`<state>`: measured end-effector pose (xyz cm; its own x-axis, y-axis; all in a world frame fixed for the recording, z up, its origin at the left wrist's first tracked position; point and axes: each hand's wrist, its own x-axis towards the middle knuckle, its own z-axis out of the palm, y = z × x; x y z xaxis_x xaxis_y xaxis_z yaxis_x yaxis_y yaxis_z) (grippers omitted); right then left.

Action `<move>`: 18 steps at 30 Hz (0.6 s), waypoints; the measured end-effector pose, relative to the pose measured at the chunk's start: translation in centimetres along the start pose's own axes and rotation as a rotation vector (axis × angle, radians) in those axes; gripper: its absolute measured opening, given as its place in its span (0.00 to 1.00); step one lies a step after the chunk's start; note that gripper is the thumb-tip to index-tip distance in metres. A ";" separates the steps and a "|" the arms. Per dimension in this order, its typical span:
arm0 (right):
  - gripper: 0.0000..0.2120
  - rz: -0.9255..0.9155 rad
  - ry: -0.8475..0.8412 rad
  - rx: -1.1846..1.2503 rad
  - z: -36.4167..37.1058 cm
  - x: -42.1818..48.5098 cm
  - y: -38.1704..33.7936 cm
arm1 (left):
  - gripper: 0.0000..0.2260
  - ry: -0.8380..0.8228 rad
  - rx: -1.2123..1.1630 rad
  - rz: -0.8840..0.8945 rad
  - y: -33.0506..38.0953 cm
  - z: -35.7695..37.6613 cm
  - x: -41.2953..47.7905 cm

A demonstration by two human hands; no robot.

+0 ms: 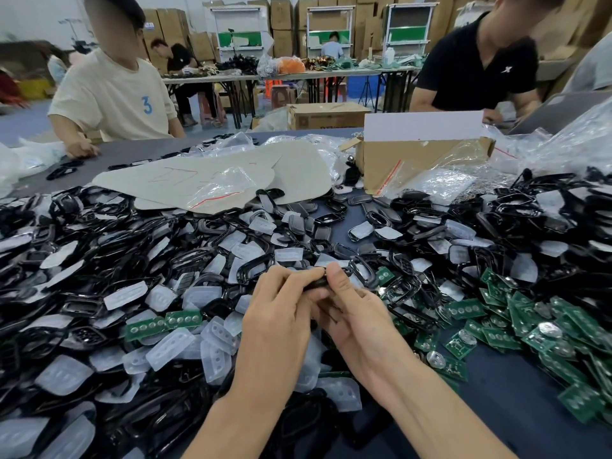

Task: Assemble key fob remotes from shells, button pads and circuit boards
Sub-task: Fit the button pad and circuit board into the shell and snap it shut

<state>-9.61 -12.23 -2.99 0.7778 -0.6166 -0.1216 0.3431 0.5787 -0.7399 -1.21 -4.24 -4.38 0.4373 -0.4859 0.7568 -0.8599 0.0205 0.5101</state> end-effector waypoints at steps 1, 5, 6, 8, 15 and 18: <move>0.16 -0.016 0.008 -0.006 -0.1 0.1 -0.1 | 0.12 -0.008 -0.050 -0.065 0.2 0.0 0.0; 0.18 -0.158 0.053 -0.155 -0.4 0.0 -0.9 | 0.11 -0.097 -0.552 -0.583 0.8 -1.0 0.7; 0.19 -0.199 0.061 -0.230 -0.4 -0.1 -1.1 | 0.13 -0.117 -0.715 -0.701 0.9 -1.3 1.0; 0.17 -0.256 0.032 -0.375 -0.5 -0.6 -1.5 | 0.15 -0.156 -0.997 -0.880 1.2 -1.7 1.5; 0.13 -0.324 -0.126 -0.575 -0.4 -1.5 -2.3 | 0.15 -0.360 -1.166 -1.131 0.6 -2.8 2.0; 0.15 -0.297 -0.163 -0.599 -0.4 -1.4 -2.3 | 0.16 -0.317 -1.127 -1.041 0.2 -2.8 1.8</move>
<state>-11.69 -12.89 -1.34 0.7812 -0.5881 0.2097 0.2406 -0.0264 -0.9703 0.10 -2.69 -1.75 0.4957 -0.8556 -0.1492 0.4693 0.1193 0.8750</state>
